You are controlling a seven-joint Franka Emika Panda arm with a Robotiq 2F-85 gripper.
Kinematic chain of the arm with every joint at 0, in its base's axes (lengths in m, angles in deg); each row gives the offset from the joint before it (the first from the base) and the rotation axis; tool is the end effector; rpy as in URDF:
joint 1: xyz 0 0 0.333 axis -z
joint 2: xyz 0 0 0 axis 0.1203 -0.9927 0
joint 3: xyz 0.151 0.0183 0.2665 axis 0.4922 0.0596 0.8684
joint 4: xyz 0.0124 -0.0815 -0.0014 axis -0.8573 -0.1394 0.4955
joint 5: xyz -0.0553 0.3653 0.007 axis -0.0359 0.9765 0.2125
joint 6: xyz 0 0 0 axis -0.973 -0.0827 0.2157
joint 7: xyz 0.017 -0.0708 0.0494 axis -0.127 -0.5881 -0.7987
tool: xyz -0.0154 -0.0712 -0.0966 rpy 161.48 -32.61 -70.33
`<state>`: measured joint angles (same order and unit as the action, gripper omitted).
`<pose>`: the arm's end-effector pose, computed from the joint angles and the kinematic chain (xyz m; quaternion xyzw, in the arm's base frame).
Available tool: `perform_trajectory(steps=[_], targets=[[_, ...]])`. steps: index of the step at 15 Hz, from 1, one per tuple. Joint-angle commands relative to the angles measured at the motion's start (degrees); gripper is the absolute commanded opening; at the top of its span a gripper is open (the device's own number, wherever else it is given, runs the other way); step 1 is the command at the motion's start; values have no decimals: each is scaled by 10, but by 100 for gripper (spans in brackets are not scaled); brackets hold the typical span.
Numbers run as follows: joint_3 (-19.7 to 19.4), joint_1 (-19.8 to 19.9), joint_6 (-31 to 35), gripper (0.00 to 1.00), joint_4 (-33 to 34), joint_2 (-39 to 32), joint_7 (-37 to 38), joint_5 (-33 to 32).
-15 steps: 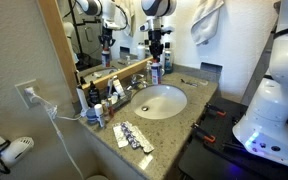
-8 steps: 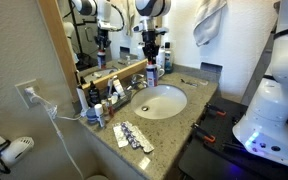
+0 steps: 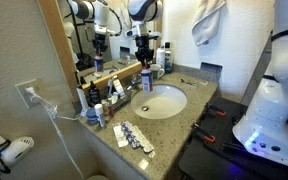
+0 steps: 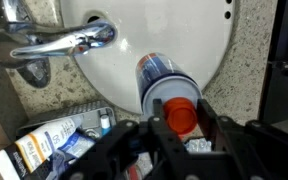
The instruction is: Move the blue and white bottle to the left side of the sink
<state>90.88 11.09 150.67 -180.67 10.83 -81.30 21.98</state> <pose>0.5811 -0.0080 0.3340 -0.7395 -0.6604 0.0597 0.1159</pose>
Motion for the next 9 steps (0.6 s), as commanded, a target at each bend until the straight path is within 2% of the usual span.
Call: perform_trajectory(steps=[1, 9], targets=[[9, -5, -33, 12, 46, -30, -29, -10], [22, -8, -59, 12, 70, -48, -104, -30]])
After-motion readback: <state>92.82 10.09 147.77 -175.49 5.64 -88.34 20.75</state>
